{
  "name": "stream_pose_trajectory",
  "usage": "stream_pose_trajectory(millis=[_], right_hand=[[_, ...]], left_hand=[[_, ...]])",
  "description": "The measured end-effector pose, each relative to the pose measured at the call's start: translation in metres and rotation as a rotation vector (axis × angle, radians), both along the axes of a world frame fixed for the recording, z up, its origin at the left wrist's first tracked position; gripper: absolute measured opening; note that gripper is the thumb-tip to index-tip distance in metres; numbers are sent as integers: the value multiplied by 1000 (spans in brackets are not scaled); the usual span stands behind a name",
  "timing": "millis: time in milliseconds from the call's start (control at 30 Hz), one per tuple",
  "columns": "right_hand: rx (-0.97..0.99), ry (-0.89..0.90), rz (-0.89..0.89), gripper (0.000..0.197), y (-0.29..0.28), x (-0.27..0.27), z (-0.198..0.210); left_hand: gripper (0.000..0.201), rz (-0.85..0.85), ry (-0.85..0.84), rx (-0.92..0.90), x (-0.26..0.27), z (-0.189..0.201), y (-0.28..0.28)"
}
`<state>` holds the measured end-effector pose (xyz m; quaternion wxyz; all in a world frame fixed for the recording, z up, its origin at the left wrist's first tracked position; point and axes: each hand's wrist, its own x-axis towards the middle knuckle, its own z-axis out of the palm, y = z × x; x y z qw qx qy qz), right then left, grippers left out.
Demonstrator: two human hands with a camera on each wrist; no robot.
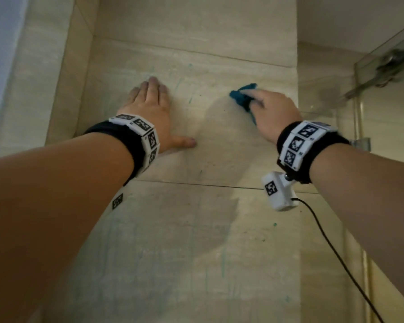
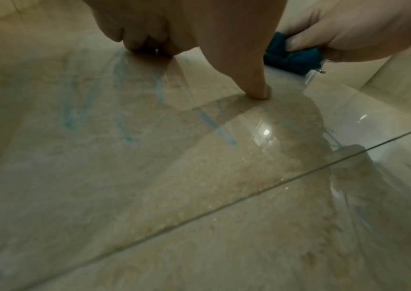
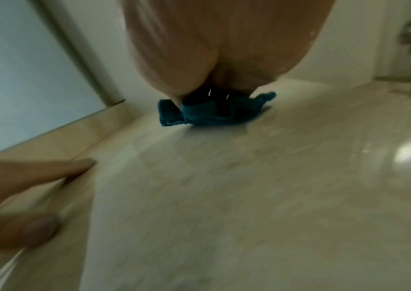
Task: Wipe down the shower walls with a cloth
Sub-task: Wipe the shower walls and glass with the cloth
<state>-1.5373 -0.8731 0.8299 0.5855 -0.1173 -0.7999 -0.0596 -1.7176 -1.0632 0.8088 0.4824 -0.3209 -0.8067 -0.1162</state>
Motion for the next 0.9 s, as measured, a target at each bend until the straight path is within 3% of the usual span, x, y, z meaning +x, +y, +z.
stream_pose_trajectory(millis=[133,200,367,600,733,900], right_hand=[[-310,144,-1,35,10,37,4],[-352,211,30,34,4,45,7],[-219,204,3,37,-27,27,11],[-101,-170,-70,58,-55,-64,-24],[-11,-192,-68,70,-71,-105,-59],[91,-206,-97,68,-60,-104,-86]], left_hand=[[153,23,-27,-29,5,3,-1],[156,22,-33,-42,5,5,-2],[159,-28,-30,-77,0,6,-11],[164,-14,3,-161,-2,8,-25],[164,16,10,-170,1,4,-24],[166,34,24,-186,-2,1,-25]])
